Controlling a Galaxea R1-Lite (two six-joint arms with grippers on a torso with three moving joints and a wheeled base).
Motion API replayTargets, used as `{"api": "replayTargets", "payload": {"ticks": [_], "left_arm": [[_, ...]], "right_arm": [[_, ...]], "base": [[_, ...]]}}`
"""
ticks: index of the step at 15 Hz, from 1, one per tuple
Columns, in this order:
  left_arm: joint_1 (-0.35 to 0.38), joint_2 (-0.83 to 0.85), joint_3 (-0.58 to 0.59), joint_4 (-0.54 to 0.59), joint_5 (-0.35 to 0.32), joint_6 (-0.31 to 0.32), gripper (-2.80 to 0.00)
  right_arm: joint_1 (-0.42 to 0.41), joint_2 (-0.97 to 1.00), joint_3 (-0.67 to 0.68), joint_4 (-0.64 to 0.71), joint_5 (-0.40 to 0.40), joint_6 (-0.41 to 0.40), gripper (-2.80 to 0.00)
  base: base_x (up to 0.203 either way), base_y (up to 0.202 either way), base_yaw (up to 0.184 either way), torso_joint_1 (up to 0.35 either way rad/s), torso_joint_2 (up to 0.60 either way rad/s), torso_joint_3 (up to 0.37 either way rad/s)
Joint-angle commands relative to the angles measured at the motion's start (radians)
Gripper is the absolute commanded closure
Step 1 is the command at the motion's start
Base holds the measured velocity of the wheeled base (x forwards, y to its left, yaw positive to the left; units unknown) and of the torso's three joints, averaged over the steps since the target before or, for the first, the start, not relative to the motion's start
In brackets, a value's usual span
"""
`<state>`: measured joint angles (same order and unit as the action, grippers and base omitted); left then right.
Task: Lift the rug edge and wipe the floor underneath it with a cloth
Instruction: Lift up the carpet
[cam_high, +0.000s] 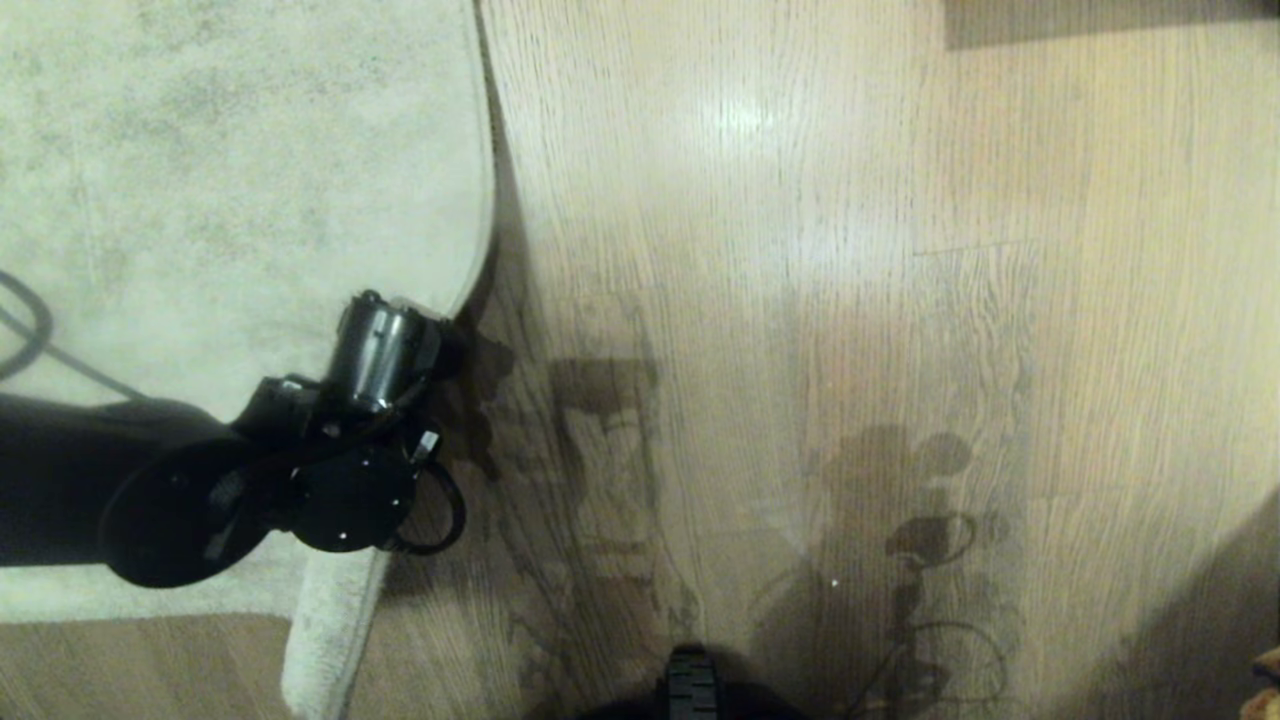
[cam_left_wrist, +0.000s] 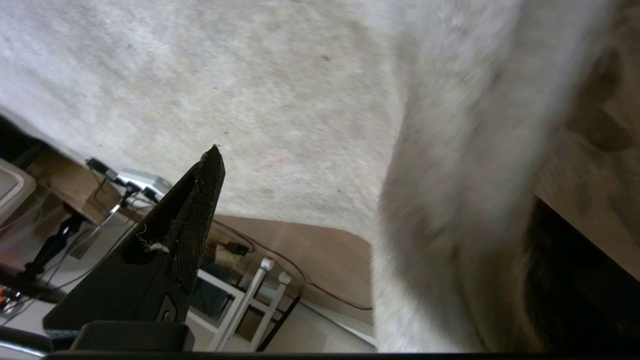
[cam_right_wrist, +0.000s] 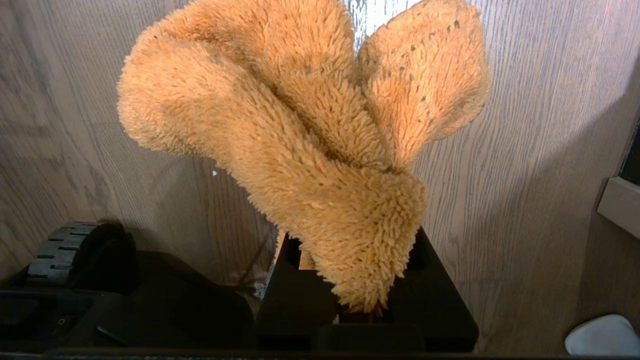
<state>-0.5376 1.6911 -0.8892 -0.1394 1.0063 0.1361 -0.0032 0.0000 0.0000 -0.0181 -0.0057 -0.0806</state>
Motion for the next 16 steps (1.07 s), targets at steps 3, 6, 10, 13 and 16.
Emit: {"api": "replayTargets", "payload": {"ticks": [3,6,10,13,16], "left_arm": [[-0.074,-0.011,0.051,0.0,0.018,-0.044,-2.8],[-0.11,-0.011,0.099,-0.002,0.03,-0.05,-2.8],[-0.145,-0.008,0.154,-0.002,0.031,-0.051,-2.8],[-0.166,-0.01,0.196,-0.002,0.034,-0.052,-2.8],[-0.168,-0.005,0.239,-0.004,0.038,-0.05,-2.8]], "right_arm": [[0.0,0.002,0.0,0.0,0.0,-0.001,0.0],[0.0,0.002,0.0,0.0,0.0,-0.001,0.0],[0.0,0.002,0.0,0.0,0.0,-0.001,0.0],[-0.001,0.002,0.0,0.0,0.0,-0.001,0.0],[0.0,0.002,0.0,0.0,0.0,-0.001,0.0]], "base": [[0.0,0.0,0.0,0.0,0.0,0.0],[0.0,0.0,0.0,0.0,0.0,0.0],[0.0,0.0,0.0,0.0,0.0,0.0],[0.0,0.0,0.0,0.0,0.0,0.0],[0.0,0.0,0.0,0.0,0.0,0.0]]}}
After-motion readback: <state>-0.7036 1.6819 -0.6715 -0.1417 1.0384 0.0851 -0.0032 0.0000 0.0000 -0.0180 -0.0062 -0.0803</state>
